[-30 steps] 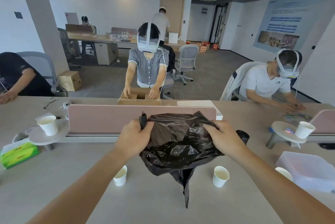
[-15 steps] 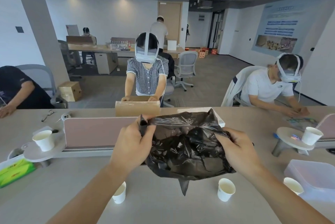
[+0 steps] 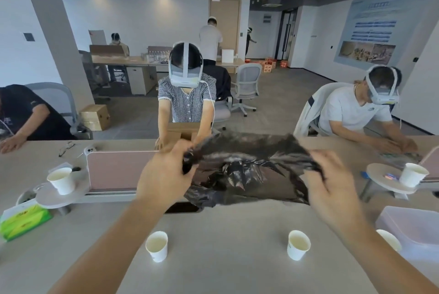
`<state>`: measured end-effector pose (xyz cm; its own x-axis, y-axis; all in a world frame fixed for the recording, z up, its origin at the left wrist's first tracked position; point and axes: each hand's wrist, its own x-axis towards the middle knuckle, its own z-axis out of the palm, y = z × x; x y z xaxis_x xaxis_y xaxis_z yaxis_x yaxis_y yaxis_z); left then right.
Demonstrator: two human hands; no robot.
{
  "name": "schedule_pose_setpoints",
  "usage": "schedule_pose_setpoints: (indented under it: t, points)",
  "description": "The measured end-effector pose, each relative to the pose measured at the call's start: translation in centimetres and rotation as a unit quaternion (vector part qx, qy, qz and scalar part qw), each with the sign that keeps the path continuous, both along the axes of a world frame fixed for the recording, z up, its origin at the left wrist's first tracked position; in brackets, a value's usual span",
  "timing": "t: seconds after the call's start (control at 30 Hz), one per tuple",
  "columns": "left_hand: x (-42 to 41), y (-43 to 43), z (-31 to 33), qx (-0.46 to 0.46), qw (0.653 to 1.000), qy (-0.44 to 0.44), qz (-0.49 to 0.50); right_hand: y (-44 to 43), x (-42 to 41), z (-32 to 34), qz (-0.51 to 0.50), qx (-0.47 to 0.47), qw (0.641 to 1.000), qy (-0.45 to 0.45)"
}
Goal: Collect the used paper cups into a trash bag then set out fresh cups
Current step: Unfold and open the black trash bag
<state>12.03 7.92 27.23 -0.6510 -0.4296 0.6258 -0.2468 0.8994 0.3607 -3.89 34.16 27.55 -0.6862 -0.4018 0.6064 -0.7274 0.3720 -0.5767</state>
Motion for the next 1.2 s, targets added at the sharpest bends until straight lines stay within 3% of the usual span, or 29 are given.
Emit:
schedule_pose_setpoints:
  t: [0.03,0.07,0.1,0.13,0.17,0.2,0.23,0.27,0.3,0.33,0.37,0.4,0.43,0.47,0.5,0.53,0.57,0.63,0.67,0.7,0.77,0.9,1.03,1.2]
  points:
    - [-0.4,-0.7,-0.8,0.027,0.985,-0.167,0.017,-0.3,-1.0,-1.1,-0.017,0.145,0.988,-0.040]
    - [-0.8,-1.2,-1.5,0.056,0.941,-0.332,0.018,-0.8,-1.9,-2.2,-0.029,0.299,0.947,-0.114]
    - [-1.1,-1.5,-1.8,0.083,0.891,-0.445,0.025,-1.2,-2.5,-3.0,-0.036,0.404,0.898,-0.170]
    - [-1.2,-1.5,-1.8,0.100,0.870,-0.481,0.040,-1.5,-3.0,-2.8,-0.044,0.431,0.877,-0.210]
    - [-1.4,-1.7,-1.5,0.108,0.891,-0.437,0.052,-1.6,-3.4,-2.0,-0.052,0.398,0.884,-0.239]
    - [-1.7,-2.1,-1.2,0.107,0.943,-0.308,0.072,-1.5,-3.8,-0.8,-0.059,0.321,0.913,-0.246]
    - [-1.8,-2.2,-0.5,0.099,0.983,-0.122,0.092,-1.4,-3.9,0.8,-0.075,0.205,0.953,-0.210]
    - [-1.6,-2.3,0.3,0.080,0.990,0.076,0.089,-1.3,-3.6,2.5,-0.091,0.060,0.985,-0.135]
    - [-1.4,-2.2,0.7,0.051,0.973,0.208,0.080,-1.0,-3.1,3.8,-0.086,-0.084,0.992,-0.035]
    - [-1.3,-2.2,0.9,0.038,0.971,0.226,0.066,-0.8,-2.6,4.2,-0.075,-0.143,0.986,0.050]
    - [-1.3,-2.4,0.4,0.047,0.989,0.138,0.034,-0.8,-2.3,3.6,-0.053,-0.107,0.989,0.092]
    - [-1.4,-2.3,-0.5,0.070,0.996,-0.046,0.004,-1.0,-2.4,2.0,-0.004,0.013,0.997,0.073]
    - [-1.3,-2.2,-1.7,0.086,0.960,-0.267,-0.019,-1.3,-2.4,-0.1,0.050,0.199,0.979,-0.004]
    - [-1.1,-2.2,-2.7,0.102,0.894,-0.434,-0.041,-1.3,-2.8,-2.4,0.098,0.368,0.921,-0.081]
    - [-0.9,-2.4,-3.6,0.124,0.845,-0.518,-0.047,-1.2,-3.4,-4.0,0.126,0.438,0.882,-0.124]
    - [-0.7,-2.8,-3.9,0.157,0.832,-0.531,-0.044,-1.1,-3.8,-4.5,0.123,0.435,0.880,-0.149]
    - [-0.8,-3.2,-4.1,0.179,0.858,-0.479,-0.043,-1.2,-4.2,-4.5,0.103,0.395,0.897,-0.172]
    - [-1.0,-3.8,-4.1,0.204,0.936,-0.287,0.003,-1.7,-4.9,-3.8,0.060,0.295,0.930,-0.213]
    - [-1.1,-3.7,-3.7,0.235,0.954,-0.184,0.029,-2.0,-5.2,-3.3,0.055,0.240,0.938,-0.246]
    - [-1.1,-3.5,-3.2,0.272,0.956,-0.103,0.047,-2.4,-5.2,-2.7,0.059,0.181,0.941,-0.278]
    - [-1.0,-3.0,-2.2,0.321,0.945,-0.031,0.059,-2.9,-4.6,-1.7,0.062,0.074,0.938,-0.332]
    - [-0.7,-2.1,-0.9,0.415,0.907,-0.045,0.049,-3.4,-3.4,-0.9,0.087,-0.035,0.880,-0.465]
    - [-0.7,-0.1,0.7,0.614,0.785,-0.077,0.009,-3.6,-2.7,-1.2,0.117,0.002,0.796,-0.594]
    - [-1.2,1.9,2.0,0.594,0.793,-0.134,-0.004,-5.7,0.1,-2.3,0.193,0.123,0.741,-0.632]
